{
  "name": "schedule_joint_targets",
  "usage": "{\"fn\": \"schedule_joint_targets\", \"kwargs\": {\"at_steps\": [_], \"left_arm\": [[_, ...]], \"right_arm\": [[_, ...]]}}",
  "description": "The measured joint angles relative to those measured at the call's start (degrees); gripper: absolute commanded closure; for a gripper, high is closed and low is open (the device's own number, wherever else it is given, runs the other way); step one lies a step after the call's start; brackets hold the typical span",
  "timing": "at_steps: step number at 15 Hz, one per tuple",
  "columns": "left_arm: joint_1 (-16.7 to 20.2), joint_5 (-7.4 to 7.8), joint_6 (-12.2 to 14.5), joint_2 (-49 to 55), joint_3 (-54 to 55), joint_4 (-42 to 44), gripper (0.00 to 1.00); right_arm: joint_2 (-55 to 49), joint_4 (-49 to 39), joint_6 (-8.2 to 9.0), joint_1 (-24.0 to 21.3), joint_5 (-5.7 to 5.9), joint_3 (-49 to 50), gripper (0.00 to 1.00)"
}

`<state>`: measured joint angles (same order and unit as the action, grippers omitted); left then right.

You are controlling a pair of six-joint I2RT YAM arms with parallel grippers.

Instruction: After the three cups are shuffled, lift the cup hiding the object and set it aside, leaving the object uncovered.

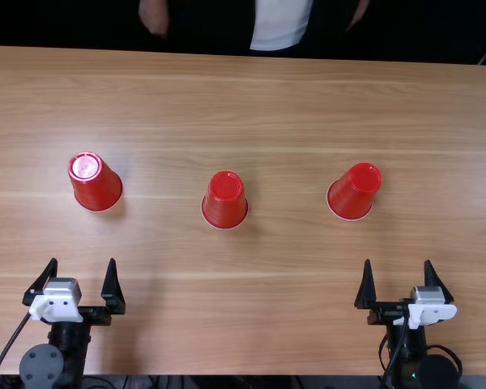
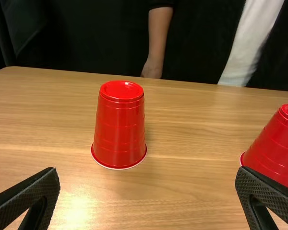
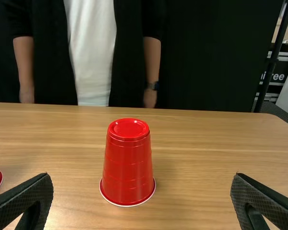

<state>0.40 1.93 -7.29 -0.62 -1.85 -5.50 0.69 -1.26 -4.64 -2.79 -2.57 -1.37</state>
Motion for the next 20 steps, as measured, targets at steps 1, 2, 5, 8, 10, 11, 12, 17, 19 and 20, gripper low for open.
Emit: {"fn": "schedule_joint_targets", "kwargs": {"at_steps": [1, 2, 5, 8, 10, 11, 12, 17, 19, 20], "left_arm": [[0.02, 0.02, 0.00, 0.00, 0.02, 0.28, 0.00], [0.02, 0.02, 0.00, 0.00, 0.22, 1.77, 0.00], [0.02, 0.11, 0.00, -0.02, -1.49, 0.92, 0.00], [0.02, -0.31, 0.04, -8.31, -14.43, -6.95, 0.00], [0.02, -0.87, -0.04, -16.28, -23.26, -11.58, 0.00], [0.02, -1.25, 0.02, -19.87, -27.82, -14.10, 0.00], [0.02, -1.40, 0.00, -23.04, -32.17, -16.96, 0.00], [0.02, -2.43, 0.74, -34.56, -50.31, -35.74, 0.00], [0.02, -3.52, 2.97, -38.32, -55.49, -42.77, 0.00], [0.02, -4.42, 3.74, -40.33, -57.86, -45.48, 0.00]], "right_arm": [[0.00, 0.00, -0.11, 0.00, 0.00, 0.00, 0.00], [0.00, 0.00, -0.48, 0.00, 0.00, 0.00, 0.00], [0.00, 0.83, -4.39, 0.00, 0.09, -2.38, 0.00], [1.62, 0.46, -5.84, -0.61, 1.11, -11.08, 0.00], [6.10, 2.84, -5.55, -1.01, 1.77, -16.74, 0.00], [8.98, 6.69, -4.48, -1.01, 1.92, -20.52, 0.00], [12.35, 10.71, -3.08, -1.03, 2.10, -24.61, 0.00], [25.51, 32.87, -0.79, -2.99, 2.14, -44.48, 0.00], [30.95, 42.91, -0.37, -2.99, 2.16, -52.17, 0.00], [33.83, 47.23, 0.00, -2.99, 2.12, -55.69, 0.00]]}}
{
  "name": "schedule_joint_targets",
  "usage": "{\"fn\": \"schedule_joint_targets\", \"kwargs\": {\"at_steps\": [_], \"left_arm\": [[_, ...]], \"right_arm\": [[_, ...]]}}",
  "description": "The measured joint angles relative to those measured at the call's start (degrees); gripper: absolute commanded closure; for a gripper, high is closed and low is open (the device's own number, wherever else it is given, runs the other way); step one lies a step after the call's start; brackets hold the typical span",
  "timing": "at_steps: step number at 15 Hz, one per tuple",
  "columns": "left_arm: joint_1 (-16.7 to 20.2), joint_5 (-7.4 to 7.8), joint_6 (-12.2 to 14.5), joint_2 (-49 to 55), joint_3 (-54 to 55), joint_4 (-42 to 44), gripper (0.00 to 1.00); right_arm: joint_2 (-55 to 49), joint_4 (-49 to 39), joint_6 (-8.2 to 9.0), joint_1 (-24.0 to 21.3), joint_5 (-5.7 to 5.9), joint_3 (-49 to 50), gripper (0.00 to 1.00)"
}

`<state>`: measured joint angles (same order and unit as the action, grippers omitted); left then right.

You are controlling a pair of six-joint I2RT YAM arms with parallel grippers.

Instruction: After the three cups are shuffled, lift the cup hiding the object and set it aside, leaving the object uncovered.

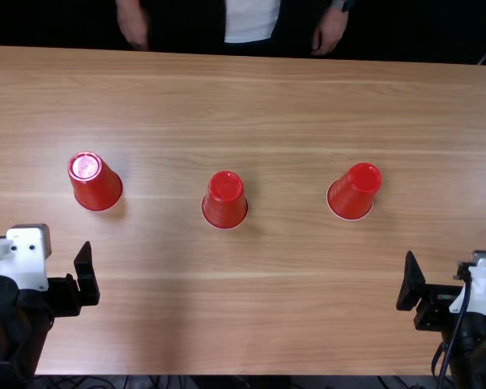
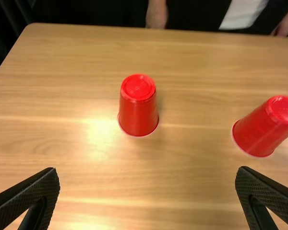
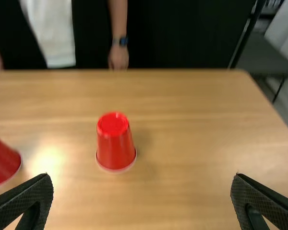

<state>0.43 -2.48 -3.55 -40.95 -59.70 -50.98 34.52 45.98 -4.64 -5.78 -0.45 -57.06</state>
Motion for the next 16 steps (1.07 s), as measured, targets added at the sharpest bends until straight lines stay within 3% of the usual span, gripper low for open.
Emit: {"fn": "schedule_joint_targets", "kwargs": {"at_steps": [3, 5, 11, 16], "left_arm": [[0.00, -1.62, 0.98, -7.02, -7.91, -9.57, 0.00], [0.04, -1.86, 1.42, -12.15, -15.34, -14.51, 0.00], [0.04, -1.86, 1.84, -21.79, -25.40, -30.38, 0.00], [0.04, -1.86, 1.81, -25.14, -27.56, -31.36, 0.00]], "right_arm": [[8.61, 9.77, 2.27, 0.22, -1.07, -8.39, 0.00], [12.83, 13.25, 3.10, 2.97, -1.42, -11.61, 0.00], [22.95, 20.81, 3.45, 8.61, -1.81, -20.35, 0.00], [29.94, 27.50, 3.52, 10.29, -1.90, -23.67, 0.00]]}}
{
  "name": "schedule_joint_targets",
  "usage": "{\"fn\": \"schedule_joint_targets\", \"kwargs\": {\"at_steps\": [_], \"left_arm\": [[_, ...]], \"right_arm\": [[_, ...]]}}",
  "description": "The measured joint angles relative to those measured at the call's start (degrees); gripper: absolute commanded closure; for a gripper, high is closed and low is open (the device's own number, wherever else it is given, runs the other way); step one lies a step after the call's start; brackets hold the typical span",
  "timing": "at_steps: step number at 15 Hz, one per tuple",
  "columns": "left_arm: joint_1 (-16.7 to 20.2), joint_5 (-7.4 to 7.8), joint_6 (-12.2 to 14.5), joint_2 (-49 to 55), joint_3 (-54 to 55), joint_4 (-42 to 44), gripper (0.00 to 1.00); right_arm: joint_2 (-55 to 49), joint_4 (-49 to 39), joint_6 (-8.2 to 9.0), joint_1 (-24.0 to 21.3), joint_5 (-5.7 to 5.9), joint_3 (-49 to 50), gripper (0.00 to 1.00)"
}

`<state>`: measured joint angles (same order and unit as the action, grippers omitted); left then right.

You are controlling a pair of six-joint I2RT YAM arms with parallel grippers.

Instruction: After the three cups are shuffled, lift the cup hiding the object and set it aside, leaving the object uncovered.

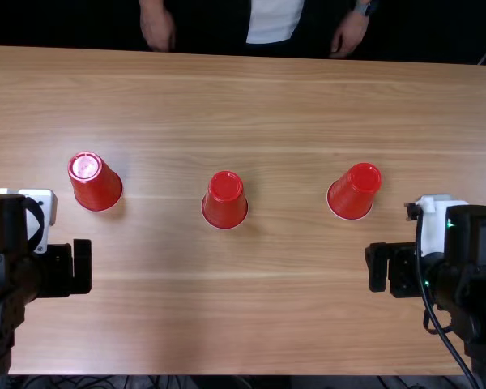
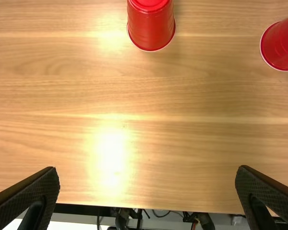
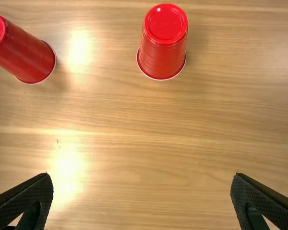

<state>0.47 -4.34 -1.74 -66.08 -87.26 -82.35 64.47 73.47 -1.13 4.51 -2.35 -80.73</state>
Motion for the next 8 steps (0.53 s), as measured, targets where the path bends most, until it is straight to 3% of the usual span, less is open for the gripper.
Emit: {"fn": "schedule_joint_targets", "kwargs": {"at_steps": [4, 8], "left_arm": [[0.00, 0.02, -0.02, -0.28, 0.00, -0.63, 0.00], [-0.02, 0.09, 0.00, -0.28, 0.00, -0.28, 0.00]], "right_arm": [[0.83, -0.61, 0.02, 0.87, 0.00, -0.35, 0.00], [8.35, -5.44, 0.17, 8.59, -0.04, -6.62, 0.00]]}}
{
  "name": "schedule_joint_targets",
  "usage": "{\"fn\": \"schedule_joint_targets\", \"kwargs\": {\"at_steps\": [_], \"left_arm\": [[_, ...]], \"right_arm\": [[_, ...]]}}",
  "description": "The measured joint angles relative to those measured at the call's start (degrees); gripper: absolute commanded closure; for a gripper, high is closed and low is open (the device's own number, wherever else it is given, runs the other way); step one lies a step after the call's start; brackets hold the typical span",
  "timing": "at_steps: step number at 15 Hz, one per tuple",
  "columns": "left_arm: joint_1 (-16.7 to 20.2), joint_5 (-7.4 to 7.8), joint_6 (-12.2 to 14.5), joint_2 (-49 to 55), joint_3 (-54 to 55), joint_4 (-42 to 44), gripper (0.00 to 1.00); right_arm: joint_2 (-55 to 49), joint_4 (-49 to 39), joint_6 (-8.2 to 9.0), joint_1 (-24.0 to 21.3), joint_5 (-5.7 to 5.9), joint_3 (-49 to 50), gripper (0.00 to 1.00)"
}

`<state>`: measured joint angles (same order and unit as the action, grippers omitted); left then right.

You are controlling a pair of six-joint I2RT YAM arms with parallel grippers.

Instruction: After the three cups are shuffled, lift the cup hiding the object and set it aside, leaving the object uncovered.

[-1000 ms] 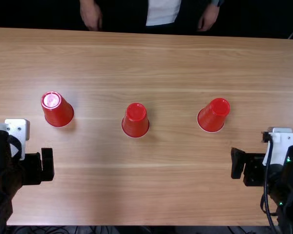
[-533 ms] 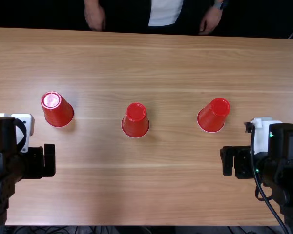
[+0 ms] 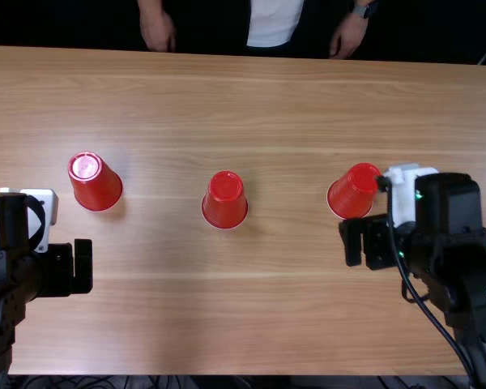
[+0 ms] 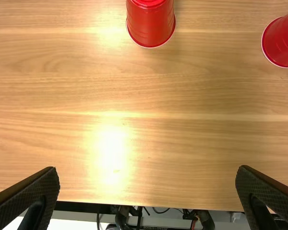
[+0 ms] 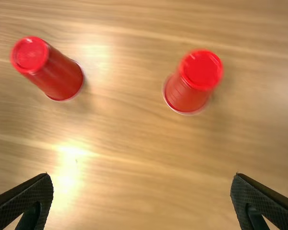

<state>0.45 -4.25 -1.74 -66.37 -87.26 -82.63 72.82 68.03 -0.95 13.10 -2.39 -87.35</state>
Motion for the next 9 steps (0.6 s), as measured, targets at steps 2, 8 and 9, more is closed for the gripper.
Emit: {"fn": "schedule_joint_targets", "kwargs": {"at_steps": [2, 8, 9], "left_arm": [[0.02, 0.09, 0.00, 0.00, 0.00, 0.09, 0.00], [0.02, 0.17, -0.04, -2.12, 0.00, 0.61, 0.00], [0.02, 0.17, -0.02, -2.14, 0.00, 0.66, 0.00]], "right_arm": [[4.09, -1.20, 0.02, 4.04, 0.00, -1.95, 0.00], [14.34, -11.23, 0.04, 13.38, -0.20, -3.82, 0.00], [15.47, -12.04, 0.02, 14.51, -0.15, -3.82, 0.00]]}}
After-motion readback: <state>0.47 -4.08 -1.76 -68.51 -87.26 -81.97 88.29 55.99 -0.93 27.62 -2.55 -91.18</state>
